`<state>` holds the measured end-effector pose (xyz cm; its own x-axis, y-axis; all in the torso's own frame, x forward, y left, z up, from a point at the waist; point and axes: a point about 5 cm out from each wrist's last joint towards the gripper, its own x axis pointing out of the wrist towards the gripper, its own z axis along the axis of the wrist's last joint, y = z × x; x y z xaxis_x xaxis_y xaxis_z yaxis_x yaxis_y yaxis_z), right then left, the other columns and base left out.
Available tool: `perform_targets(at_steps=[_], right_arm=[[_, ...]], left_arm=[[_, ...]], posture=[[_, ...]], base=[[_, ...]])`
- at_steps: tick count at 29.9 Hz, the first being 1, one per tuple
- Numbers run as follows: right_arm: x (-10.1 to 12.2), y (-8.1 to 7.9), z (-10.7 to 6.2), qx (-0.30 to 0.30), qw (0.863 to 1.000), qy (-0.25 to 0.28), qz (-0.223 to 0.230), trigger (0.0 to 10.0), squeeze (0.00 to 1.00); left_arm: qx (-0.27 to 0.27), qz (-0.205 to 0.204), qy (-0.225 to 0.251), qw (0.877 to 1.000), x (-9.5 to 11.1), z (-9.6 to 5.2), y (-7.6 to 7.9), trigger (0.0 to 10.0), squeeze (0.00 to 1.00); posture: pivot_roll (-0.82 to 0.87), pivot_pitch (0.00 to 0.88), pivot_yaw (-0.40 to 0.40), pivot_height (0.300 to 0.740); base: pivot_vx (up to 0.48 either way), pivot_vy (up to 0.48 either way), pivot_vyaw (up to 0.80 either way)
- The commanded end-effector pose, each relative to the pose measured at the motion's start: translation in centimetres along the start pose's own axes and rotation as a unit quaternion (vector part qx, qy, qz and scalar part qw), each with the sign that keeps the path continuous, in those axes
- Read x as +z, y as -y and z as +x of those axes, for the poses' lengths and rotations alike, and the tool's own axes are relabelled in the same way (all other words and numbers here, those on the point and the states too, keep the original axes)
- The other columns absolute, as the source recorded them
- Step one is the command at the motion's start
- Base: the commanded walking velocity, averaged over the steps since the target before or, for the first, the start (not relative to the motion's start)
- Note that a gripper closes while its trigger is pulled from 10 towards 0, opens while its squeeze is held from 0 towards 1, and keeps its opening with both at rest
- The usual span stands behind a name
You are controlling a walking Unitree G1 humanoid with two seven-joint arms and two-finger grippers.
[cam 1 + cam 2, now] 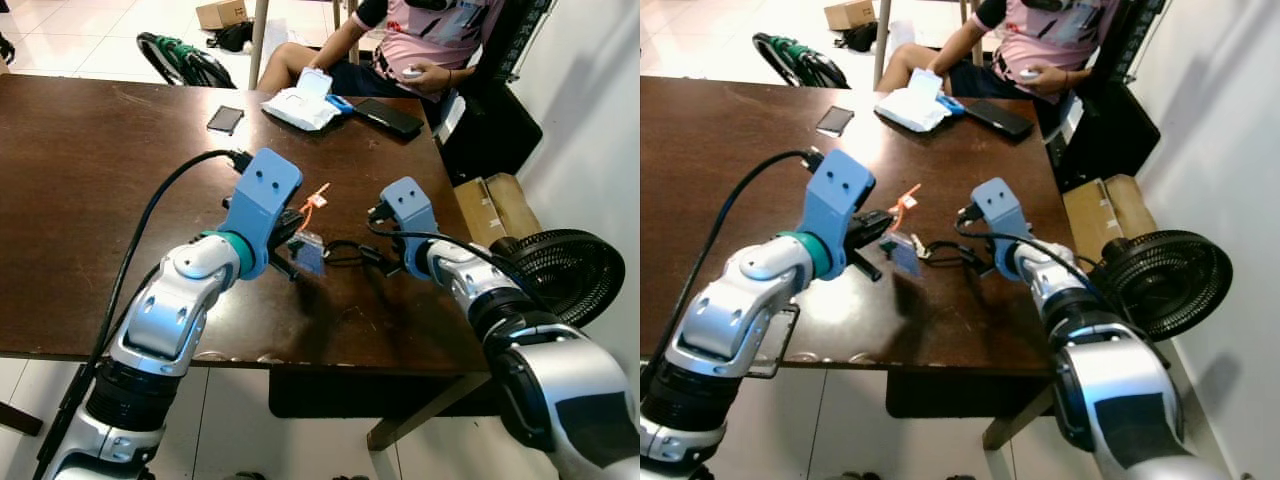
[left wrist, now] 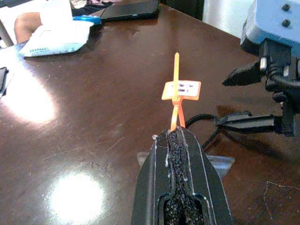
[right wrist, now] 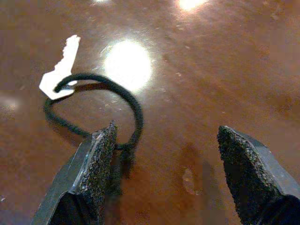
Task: Hang keys on a hook
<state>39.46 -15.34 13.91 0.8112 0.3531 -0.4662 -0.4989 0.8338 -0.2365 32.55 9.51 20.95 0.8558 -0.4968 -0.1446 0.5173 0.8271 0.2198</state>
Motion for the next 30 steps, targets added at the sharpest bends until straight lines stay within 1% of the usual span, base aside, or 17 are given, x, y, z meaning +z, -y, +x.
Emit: perform_targets(at_steps=[1,3,4,5,6,11,12,13,17,18,19,20,21,22,30], right_arm=[[-1.2,-0.6,0.1,0.018,0.999,-0.026,-0.012,10.0,0.0],[-1.2,-0.6,0.1,0.018,0.999,-0.026,-0.012,10.0,0.0],[-1.7,-0.8,0.2,0.019,0.999,-0.038,-0.026,10.0,0.0],[-1.7,-0.8,0.2,0.019,0.999,-0.038,-0.026,10.0,0.0],[-2.1,-0.8,0.2,0.017,0.998,-0.049,-0.037,10.0,0.0],[-2.6,-0.9,0.1,0.016,0.997,-0.061,-0.049,10.0,0.0],[-2.8,-1.0,0.2,0.019,0.996,-0.064,-0.053,9.7,0.0],[-2.9,-1.1,0.2,0.023,0.996,-0.069,-0.059,7.9,0.0],[-3.1,-1.2,0.2,0.025,0.995,-0.072,-0.063,7.9,0.0],[-3.2,-1.3,0.2,0.028,0.995,-0.075,-0.067,4.9,0.0],[-3.3,-1.3,0.2,0.029,0.994,-0.077,-0.07,4.4,0.0],[-3.3,-1.3,0.2,0.029,0.994,-0.077,-0.07,4.4,0.0],[-3.4,-1.3,0.2,0.03,0.994,-0.079,-0.072,1.3,0.0],[-3.5,-1.4,0.2,0.031,0.993,-0.081,-0.074,0.0,0.0],[-3.7,-1.4,0.2,0.032,0.993,-0.087,-0.078,0.0,0.0]], left_arm=[[-0.005,-0.001,-0.009,1.0,-0.3,0.1,0.2,10.0,0.0],[-0.005,-0.001,-0.009,1.0,-0.3,0.1,0.2,10.0,0.0],[-0.005,-0.001,-0.009,1.0,-0.3,0.1,0.2,10.0,0.0],[-0.005,-0.001,-0.009,1.0,-0.3,0.1,0.2,10.0,0.0],[-0.006,-0.001,-0.009,1.0,-0.4,0.1,0.3,10.0,0.0],[-0.006,-0.002,-0.008,1.0,-0.4,0.1,0.3,10.0,0.0],[-0.006,-0.002,-0.008,1.0,-0.4,0.1,0.3,10.0,0.0],[-0.006,-0.002,-0.008,1.0,-0.4,0.1,0.3,10.0,0.0],[-0.006,-0.002,-0.008,1.0,-0.4,0.1,0.3,10.0,0.0],[-0.006,-0.003,-0.008,1.0,-0.4,0.1,0.4,10.0,0.0],[-0.006,-0.003,-0.008,1.0,-0.4,0.1,0.4,10.0,0.0],[-0.006,-0.003,-0.008,1.0,-0.4,0.1,0.4,10.0,0.0],[-0.006,-0.003,-0.008,1.0,-0.4,0.1,0.4,10.0,0.0],[-0.005,-0.003,-0.008,1.0,-0.4,0.1,0.4,10.0,0.0],[-0.004,-0.003,-0.007,1.0,-0.4,0.2,0.4,10.0,0.0]], posture=[[0.11,0.0,0.045,0.74],[0.11,0.0,0.045,0.74],[0.11,0.0,0.044,0.74],[0.11,0.0,0.044,0.74],[0.11,0.0,0.042,0.74],[0.11,0.0,0.041,0.74],[0.11,0.0,0.038,0.74],[0.11,0.0,0.038,0.74],[0.11,0.0,0.038,0.74],[0.11,0.0,0.039,0.74],[0.11,0.0,0.039,0.74],[0.11,0.0,0.039,0.74],[0.11,0.0,0.037,0.74],[0.11,0.0,0.035,0.74],[0.11,0.0,0.033,0.74]], base=[[0.0,0.0,0.0],[0.0,0.0,0.0],[0.0,0.0,0.0],[0.0,0.0,0.0],[0.0,0.0,0.0],[0.0,0.0,0.0],[0.0,0.0,0.0],[0.0,0.0,0.0],[0.0,0.0,0.0],[0.0,0.0,0.0],[0.0,0.0,0.0],[0.0,0.0,0.0],[0.0,0.0,0.0],[0.0,0.0,0.0],[0.0,0.0,0.0]])
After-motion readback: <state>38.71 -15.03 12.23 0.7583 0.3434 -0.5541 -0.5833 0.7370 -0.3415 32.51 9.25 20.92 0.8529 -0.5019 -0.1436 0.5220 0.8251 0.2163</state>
